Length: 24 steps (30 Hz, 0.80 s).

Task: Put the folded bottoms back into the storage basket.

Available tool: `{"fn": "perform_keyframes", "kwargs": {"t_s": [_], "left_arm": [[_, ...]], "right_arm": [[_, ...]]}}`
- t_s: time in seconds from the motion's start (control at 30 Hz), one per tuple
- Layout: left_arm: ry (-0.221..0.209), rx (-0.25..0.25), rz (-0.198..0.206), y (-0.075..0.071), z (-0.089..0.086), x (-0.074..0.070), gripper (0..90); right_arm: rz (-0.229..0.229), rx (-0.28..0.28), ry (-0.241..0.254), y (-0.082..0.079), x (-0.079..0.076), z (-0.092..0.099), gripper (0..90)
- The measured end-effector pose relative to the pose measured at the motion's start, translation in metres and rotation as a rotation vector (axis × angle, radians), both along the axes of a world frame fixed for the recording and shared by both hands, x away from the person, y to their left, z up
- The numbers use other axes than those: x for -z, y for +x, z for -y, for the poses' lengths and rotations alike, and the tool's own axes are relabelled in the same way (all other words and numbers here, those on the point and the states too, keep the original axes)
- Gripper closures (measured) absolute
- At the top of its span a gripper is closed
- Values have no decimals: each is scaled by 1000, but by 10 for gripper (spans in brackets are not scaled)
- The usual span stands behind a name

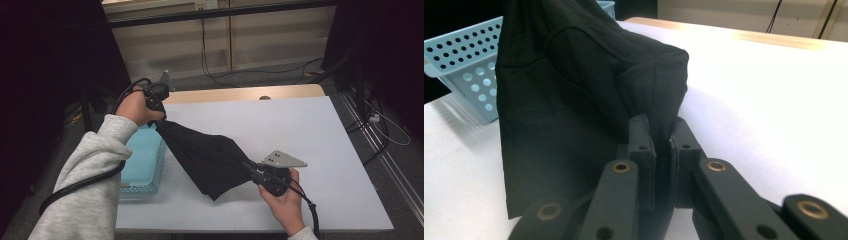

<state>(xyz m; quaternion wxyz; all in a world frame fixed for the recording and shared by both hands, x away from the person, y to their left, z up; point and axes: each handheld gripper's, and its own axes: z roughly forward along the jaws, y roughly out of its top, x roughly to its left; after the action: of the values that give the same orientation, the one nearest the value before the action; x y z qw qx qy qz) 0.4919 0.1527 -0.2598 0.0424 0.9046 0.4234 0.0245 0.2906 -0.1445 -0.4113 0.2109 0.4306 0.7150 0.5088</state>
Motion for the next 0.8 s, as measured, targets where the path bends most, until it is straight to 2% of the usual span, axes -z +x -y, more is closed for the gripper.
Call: {"fn": "perform_keyframes", "kwargs": {"t_s": [0.2,0.4,0.67,0.8], "left_arm": [[17,-7,5,2,-4,-9,835],[22,-21,22,2,-9,-21,835],[39,-36,30,2,-20,-33,835],[45,-49,38,1,-26,-39,835]], "right_arm": [[33,-1,15,0,-5,-3,836],[111,12,32,-5,-15,-9,837],[128,-8,60,-3,-22,-18,837],[122,-20,83,0,-23,-23,837]]}}
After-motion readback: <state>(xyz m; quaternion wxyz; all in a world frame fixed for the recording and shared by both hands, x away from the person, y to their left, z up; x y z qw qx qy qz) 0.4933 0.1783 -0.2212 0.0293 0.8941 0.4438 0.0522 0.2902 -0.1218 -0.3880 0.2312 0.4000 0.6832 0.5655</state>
